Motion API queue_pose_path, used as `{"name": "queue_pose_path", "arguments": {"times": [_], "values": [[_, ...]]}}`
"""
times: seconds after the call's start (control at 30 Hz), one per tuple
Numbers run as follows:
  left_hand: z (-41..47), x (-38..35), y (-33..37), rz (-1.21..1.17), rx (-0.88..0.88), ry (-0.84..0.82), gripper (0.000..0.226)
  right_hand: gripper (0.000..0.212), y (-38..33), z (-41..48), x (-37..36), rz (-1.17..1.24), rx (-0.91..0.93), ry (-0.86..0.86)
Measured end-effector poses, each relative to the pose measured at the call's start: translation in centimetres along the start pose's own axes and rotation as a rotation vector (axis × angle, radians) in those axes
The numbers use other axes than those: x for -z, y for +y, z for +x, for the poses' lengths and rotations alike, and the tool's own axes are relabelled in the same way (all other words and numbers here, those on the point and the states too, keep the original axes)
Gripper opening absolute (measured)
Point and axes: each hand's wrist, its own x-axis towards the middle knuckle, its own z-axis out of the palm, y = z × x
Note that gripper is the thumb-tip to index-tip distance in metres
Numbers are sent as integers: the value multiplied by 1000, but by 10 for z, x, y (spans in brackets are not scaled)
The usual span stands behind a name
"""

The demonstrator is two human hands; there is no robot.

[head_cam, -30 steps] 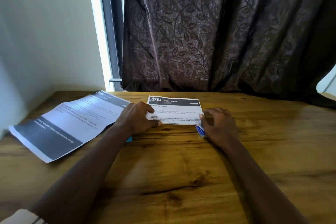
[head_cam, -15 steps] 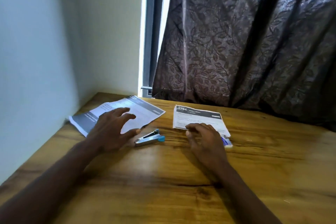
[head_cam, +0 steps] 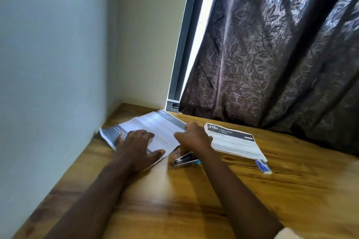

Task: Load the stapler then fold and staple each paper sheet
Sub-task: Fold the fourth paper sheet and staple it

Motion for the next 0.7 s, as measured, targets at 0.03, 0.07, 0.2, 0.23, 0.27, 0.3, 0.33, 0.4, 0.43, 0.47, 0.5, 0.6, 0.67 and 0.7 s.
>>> {"name": "queue_pose_path", "arguments": {"times": [0.03,0.07,0.2,0.23,0.27,0.3,0.33,0.4,0.43,0.47,0.5,0.6,0.67,0.7], "values": [[1,0,1,-1,2,2,82,49,-4,-2,-4,-11,-1,3],[1,1,1,1,3,9,82,51,-6,-4,-10,-44,8,11],[3,1,3,-20,16,35,78,49,-8,-11,-29,-197,84,145],[3,2,3,-23,19,37,77,47,-7,-12,-33,-177,100,176],[4,3,3,-24,20,35,76,43,-6,-12,-36,-139,113,204],[4,3,3,-25,20,36,74,39,-5,-13,-39,-97,124,229],[4,3,3,-29,23,43,73,34,-4,-13,-41,-66,135,250],[4,4,2,-48,35,87,72,25,-1,-13,-44,-36,169,288],[4,5,2,-59,41,132,71,23,0,-12,-45,-21,190,301],[5,6,1,-72,48,188,70,22,1,-11,-44,-5,211,313],[4,7,0,-93,56,248,69,22,2,-10,-42,8,232,332],[4,13,-1,-190,74,425,67,17,8,-8,-27,129,327,425],[2,19,0,-250,82,516,71,12,12,-9,-12,234,422,479],[0,23,2,-273,72,564,75,11,15,-12,-3,271,468,507]]}}
